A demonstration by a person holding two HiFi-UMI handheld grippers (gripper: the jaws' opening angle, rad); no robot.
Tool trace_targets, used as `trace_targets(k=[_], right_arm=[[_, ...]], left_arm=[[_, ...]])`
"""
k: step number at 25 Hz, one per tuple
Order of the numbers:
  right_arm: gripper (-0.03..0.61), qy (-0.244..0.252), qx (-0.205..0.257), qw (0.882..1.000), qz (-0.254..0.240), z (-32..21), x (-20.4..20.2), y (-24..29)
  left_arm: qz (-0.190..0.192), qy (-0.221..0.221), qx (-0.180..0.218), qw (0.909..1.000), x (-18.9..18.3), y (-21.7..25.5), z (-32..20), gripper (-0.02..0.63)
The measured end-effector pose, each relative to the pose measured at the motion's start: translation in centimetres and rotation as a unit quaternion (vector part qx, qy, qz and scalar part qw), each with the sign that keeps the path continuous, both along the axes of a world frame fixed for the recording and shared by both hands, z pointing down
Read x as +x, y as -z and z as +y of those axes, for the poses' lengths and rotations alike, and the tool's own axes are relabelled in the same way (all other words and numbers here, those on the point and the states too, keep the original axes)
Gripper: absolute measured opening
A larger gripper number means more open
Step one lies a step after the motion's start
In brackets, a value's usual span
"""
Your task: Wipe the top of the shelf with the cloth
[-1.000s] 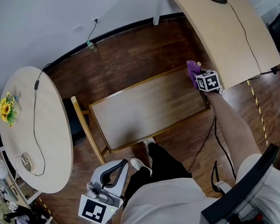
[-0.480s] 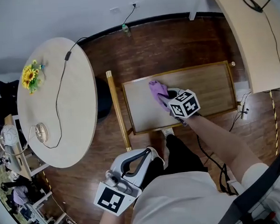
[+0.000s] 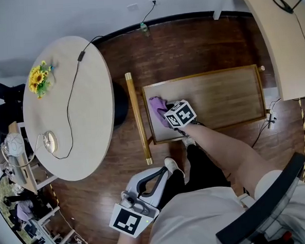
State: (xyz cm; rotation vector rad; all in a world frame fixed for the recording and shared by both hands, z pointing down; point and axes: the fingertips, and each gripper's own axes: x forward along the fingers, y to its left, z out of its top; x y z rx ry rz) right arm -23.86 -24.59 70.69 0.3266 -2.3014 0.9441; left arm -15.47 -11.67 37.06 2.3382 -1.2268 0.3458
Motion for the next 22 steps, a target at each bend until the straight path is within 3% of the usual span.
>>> trace_targets(k=[5, 10, 16, 22], right_arm=[[0.051, -0.036, 0.023, 0.998, 0.046, -3.2, 8.2, -1.4], [0.051, -0.099, 0.050, 0.989, 0.098, -7.7, 19.4, -2.0], [0.051, -0.201, 0.057, 0.964, 0.163, -12.2, 35.1, -2.6], [0.051, -0.236, 0.076, 0.937, 0.248, -15.2, 47.8, -2.1]], left_arm=[[0.014, -0.017, -0.002, 0.9998, 0.4, -0.3, -0.9, 0.021], [0.024, -0.054, 0.007, 0.9982, 2.4, -0.3, -2.4, 0.021], [0.025, -0.092, 0.011, 0.9954, 5.3, 0.0, -3.4, 0.021], [0.023, -0.114, 0.007, 0.9932, 7.4, 0.3, -3.6, 0.021]])
